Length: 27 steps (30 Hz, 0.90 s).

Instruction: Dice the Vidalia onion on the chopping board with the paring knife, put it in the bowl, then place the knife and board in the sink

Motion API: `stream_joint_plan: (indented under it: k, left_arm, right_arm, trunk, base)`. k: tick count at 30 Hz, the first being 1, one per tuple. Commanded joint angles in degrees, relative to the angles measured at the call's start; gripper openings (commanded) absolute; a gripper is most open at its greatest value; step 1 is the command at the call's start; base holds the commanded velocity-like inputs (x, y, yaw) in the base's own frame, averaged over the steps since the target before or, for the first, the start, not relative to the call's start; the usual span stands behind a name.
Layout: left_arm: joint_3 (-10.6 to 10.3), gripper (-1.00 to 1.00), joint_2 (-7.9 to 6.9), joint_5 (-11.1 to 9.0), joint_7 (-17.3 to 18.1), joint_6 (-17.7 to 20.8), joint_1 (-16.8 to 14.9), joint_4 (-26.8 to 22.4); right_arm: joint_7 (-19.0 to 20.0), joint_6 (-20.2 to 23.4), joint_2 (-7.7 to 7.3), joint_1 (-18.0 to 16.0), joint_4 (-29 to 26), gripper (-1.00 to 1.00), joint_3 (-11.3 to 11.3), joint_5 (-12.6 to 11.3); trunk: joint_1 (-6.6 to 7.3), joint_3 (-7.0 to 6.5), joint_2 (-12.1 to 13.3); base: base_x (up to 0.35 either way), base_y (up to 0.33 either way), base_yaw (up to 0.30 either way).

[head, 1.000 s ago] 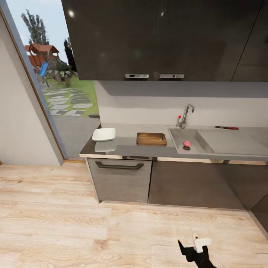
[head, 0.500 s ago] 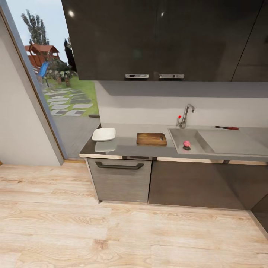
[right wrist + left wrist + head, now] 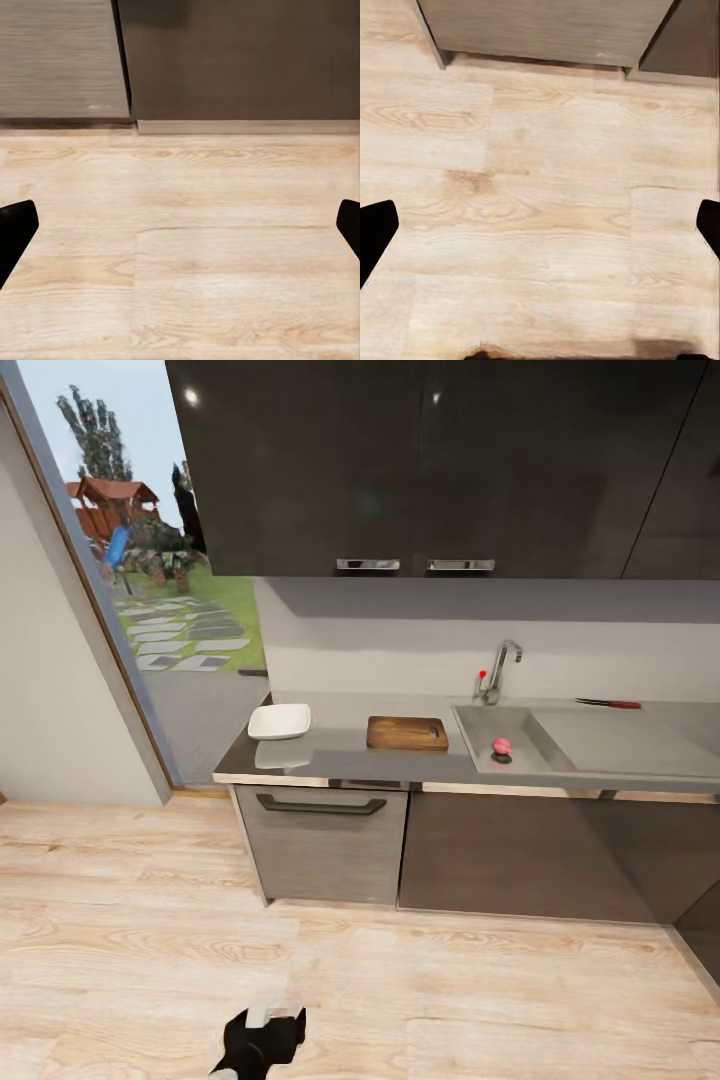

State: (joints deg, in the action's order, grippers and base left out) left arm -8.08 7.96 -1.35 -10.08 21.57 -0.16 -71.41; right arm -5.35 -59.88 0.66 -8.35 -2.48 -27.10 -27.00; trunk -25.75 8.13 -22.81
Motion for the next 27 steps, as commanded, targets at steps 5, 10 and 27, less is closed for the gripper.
stream_joint_plan:
  k: [5,10,27]
  left_arm:
    - [-4.91,1.00,0.69,0.54,-1.67,11.52,-3.65,-8.58]
    - [-6.44,1.00,0.95,0.56,-1.95,15.83,-9.40,-12.61]
    - [-12.82,1.00,0.27,0.46,-1.85,24.71,-16.06,-15.30]
  right_arm:
    - [-0.71,-0.12,0.19,-0.07,0.02,1.00,-0.47,-0.11]
    - [-0.90,-0.12,0.35,-0.02,0.02,1.00,-0.43,-0.26]
    - [-1.06,-0.12,0.55,0.00,0.02,1.00,-0.33,-0.79]
  trunk:
    - [-0.04,0.11,-0.11]
    - [-0.04,0.11,-0.11]
    - [-0.04,-0.22,-0.11]
  base:
    - [0.000,0.000,0.000]
    - [0.000,0.000,0.000]
    - [0.000,0.000,0.000]
